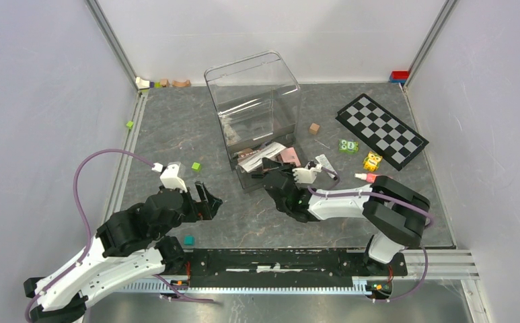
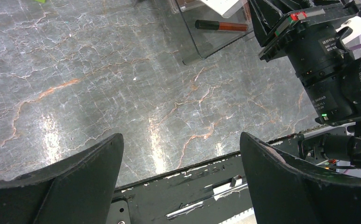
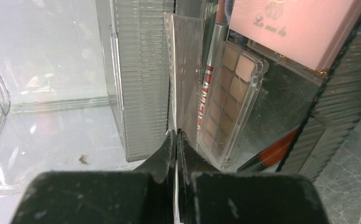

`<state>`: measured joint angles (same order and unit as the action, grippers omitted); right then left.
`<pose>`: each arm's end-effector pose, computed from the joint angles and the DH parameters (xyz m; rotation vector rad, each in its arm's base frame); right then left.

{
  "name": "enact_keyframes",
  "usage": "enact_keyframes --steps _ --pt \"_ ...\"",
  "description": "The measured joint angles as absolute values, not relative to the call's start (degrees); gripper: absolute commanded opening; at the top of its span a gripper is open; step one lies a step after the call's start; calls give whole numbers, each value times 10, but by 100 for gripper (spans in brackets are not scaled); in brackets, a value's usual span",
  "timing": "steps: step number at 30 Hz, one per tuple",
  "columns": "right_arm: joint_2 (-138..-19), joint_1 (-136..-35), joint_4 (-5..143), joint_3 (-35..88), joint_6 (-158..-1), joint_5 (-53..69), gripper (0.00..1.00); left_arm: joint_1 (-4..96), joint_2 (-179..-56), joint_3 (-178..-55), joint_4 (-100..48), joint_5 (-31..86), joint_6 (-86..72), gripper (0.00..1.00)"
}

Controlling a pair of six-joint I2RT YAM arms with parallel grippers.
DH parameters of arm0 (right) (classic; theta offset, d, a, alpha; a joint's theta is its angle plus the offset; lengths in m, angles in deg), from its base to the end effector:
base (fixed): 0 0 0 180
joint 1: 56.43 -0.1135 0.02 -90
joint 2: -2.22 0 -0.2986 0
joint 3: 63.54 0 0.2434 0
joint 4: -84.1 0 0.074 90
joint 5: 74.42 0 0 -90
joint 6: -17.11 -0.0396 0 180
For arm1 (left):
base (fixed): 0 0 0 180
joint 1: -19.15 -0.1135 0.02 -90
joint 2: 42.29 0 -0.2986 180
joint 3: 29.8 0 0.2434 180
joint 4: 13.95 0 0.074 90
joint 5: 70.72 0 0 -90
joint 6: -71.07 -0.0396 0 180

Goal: Organize the makeup
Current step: Place the makeup tool in the drawer.

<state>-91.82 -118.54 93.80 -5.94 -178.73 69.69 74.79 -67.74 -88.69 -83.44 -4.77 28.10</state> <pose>0.1798 0.2711 0.2230 1.2546 1.5313 1.0554 0.0373 -0.0260 0.3111 -0.0721 2.1942 -0.5769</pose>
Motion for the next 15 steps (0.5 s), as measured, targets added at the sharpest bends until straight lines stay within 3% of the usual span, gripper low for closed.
enact_keyframes --steps 4,5,7,10,15 --pt "-934 -1181 954 -50 -1787 698 1 748 -677 -887 -834 -48 281 100" --pt "-937 -1179 956 -48 -1787 698 5 748 -677 -887 -834 -48 281 100" --pt "-942 -1178 960 -46 -1787 697 28 748 -677 -887 -834 -48 281 100" --pt "-944 -1175 956 -43 -1785 695 51 748 -677 -887 -834 -48 281 100" --pt "-944 -1174 936 -36 -1786 686 73 748 -677 -887 -834 -48 281 100"
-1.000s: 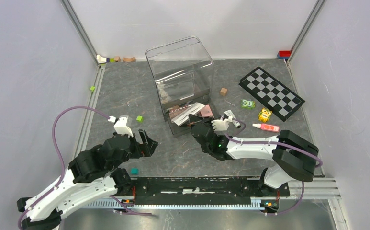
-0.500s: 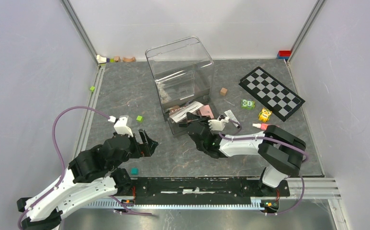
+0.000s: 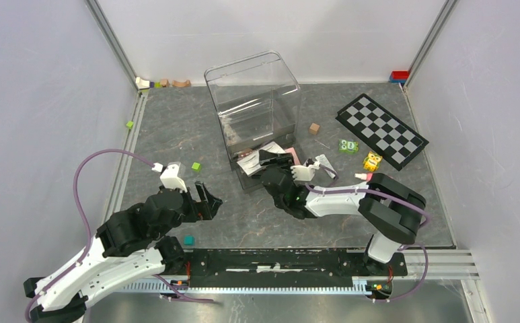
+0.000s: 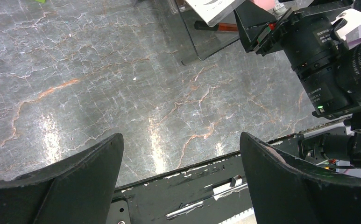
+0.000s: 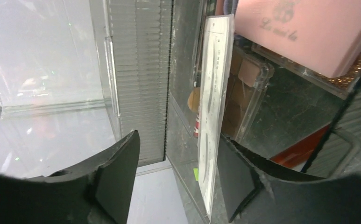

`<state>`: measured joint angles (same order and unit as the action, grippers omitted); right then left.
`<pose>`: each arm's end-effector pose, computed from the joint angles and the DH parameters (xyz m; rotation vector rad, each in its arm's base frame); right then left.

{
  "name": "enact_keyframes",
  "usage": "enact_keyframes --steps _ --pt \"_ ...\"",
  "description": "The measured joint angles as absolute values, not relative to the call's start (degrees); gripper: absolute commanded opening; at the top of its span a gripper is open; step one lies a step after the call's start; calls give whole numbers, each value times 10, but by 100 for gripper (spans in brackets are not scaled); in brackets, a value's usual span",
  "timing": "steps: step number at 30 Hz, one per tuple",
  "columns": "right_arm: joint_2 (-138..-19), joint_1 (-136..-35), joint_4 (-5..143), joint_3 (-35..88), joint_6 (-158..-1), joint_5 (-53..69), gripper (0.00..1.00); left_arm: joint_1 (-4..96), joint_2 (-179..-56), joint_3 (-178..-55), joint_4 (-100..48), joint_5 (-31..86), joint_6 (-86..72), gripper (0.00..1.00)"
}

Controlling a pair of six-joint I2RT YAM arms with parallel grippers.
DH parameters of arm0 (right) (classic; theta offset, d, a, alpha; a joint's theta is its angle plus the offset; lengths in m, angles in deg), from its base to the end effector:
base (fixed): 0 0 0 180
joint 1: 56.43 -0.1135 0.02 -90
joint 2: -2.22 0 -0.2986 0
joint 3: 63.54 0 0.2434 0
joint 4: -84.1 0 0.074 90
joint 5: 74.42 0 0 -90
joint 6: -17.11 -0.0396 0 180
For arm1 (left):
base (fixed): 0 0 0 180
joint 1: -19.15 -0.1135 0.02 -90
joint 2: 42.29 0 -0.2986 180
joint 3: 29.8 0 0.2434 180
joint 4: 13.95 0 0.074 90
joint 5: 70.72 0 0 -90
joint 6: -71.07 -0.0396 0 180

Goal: Organize the makeup
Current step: Place the makeup tool in the drawer.

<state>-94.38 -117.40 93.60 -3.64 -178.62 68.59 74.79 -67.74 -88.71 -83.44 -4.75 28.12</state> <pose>0.1909 0.2789 0.2199 1.2607 1.5397 1.0443 0.0373 -0.0260 0.3112 -0.0724 2.1942 -0.5777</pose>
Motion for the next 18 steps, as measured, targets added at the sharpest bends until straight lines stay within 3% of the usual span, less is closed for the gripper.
enact_keyframes --steps 6,18 --pt "-926 -1174 892 -21 -1790 670 87 748 -677 -887 -834 -47 281 100" --pt "-915 -1174 690 73 -1797 647 95 748 -676 -887 -834 -47 281 100"
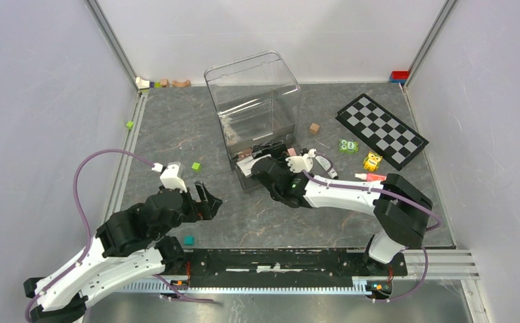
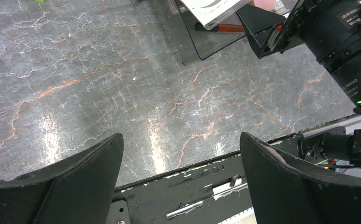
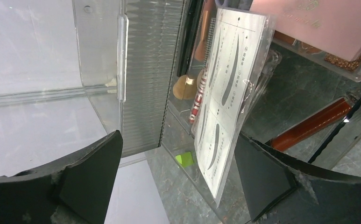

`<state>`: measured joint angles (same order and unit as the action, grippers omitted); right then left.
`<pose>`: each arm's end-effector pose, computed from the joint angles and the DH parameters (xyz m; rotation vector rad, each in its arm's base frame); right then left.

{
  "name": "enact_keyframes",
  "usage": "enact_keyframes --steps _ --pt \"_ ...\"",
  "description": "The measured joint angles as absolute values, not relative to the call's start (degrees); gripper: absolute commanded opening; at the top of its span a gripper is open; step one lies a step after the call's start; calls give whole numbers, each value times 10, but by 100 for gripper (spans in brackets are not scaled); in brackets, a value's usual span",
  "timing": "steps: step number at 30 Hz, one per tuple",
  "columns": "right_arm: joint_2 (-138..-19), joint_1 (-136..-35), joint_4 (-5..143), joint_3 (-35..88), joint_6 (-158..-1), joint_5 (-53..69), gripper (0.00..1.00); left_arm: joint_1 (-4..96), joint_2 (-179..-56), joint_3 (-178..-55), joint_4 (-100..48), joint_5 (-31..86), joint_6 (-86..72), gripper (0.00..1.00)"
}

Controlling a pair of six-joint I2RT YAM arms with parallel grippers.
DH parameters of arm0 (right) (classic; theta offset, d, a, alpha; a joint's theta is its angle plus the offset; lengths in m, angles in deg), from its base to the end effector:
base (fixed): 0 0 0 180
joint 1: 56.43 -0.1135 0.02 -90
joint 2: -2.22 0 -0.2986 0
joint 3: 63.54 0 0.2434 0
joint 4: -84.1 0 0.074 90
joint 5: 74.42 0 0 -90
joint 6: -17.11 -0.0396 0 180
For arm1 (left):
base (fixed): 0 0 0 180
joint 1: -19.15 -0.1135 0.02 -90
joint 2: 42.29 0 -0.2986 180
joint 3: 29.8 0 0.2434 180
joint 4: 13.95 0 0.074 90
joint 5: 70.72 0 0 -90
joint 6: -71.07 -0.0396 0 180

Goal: Organize the makeup
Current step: Place the makeup tool in the drawer.

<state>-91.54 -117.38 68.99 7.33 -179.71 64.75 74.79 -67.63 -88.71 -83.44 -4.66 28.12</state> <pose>0.1925 0.2849 0.2553 1.2225 1.7130 0.8960 0.0371 -0.0257 0.3112 -0.0720 2.1935 -0.5807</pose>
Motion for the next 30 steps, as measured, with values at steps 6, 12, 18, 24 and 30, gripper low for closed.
enact_keyframes --steps 6,12,18,24,30 --pt "-915 -1174 594 112 -1804 635 96 748 -676 -887 -834 -47 281 100" --pt "-915 -1174 508 143 -1806 632 96 748 -675 -887 -834 -47 281 100" --pt "-914 -1174 477 155 -1801 632 96 748 -675 -887 -835 -47 281 100" --pt "-854 -1174 534 100 -1707 637 95 748 -677 -890 -835 -47 281 100" --pt "-661 -1174 700 -92 -1463 653 94 748 -723 -942 -840 -62 262 100"
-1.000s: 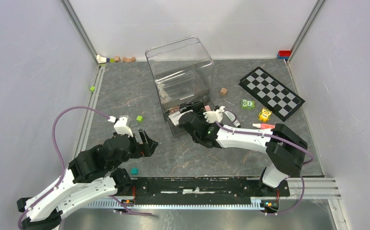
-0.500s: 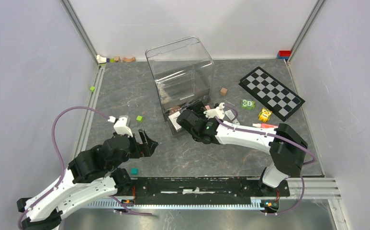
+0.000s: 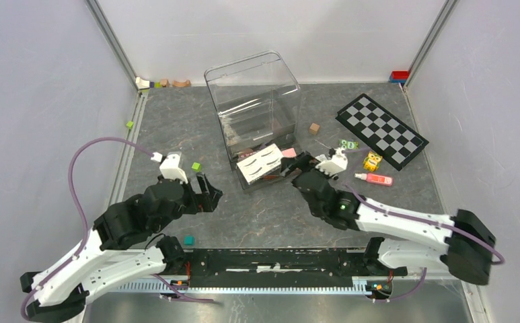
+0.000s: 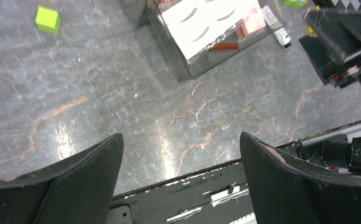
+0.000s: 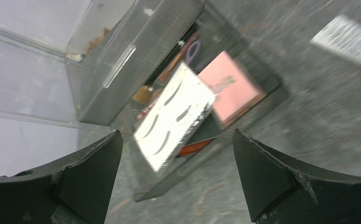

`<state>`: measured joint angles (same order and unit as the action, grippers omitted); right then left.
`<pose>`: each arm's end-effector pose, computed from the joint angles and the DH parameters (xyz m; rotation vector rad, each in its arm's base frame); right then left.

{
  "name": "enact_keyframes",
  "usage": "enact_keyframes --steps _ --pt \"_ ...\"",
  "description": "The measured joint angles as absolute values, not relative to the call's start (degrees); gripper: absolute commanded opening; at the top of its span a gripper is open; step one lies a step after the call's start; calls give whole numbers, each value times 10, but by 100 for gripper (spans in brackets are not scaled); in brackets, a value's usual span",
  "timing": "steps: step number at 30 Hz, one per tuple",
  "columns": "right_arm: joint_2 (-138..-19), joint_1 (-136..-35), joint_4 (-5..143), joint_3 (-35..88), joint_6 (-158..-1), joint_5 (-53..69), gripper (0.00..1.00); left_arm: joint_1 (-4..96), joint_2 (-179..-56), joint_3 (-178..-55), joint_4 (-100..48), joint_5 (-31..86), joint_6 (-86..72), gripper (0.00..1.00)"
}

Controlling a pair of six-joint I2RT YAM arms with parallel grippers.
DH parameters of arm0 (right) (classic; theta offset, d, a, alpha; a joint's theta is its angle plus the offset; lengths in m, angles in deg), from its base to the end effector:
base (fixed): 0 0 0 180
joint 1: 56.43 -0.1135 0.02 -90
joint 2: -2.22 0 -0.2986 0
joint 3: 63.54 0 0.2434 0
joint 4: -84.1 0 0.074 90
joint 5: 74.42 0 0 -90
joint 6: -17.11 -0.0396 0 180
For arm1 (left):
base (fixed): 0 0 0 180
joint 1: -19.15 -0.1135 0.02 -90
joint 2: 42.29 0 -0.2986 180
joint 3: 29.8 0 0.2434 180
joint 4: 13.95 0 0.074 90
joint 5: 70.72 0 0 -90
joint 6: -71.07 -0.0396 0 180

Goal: Organize the makeup
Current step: Place the makeup tool in the drawer, then close the drawer in the storage box.

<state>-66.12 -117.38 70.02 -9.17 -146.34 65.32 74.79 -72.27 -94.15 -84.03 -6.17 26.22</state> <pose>0.1400 0.1898 0.2854 0.7210 1.8026 0.6990 0.0430 -0.0328 0.3361 -0.0516 2.1749 -0.5426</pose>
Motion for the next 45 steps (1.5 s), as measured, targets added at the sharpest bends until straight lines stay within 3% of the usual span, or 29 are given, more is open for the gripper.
enact_keyframes --steps 11,18,27,36,45 --pt "-476 -1167 700 -198 -1130 641 95 747 -963 -1214 -839 -108 122 100" --pt "-424 -1167 640 -221 -1079 596 95 646 -1139 -1391 -833 -62 57 100" --pt "-403 -1167 607 -229 -1071 531 94 509 -1273 -1558 -832 -15 32 100" --pt "-412 -1167 600 -239 -1071 501 95 422 -1328 -1580 -799 30 23 100" --pt "-452 -1167 614 -239 -1075 483 95 396 -1346 -1513 -726 84 22 91"
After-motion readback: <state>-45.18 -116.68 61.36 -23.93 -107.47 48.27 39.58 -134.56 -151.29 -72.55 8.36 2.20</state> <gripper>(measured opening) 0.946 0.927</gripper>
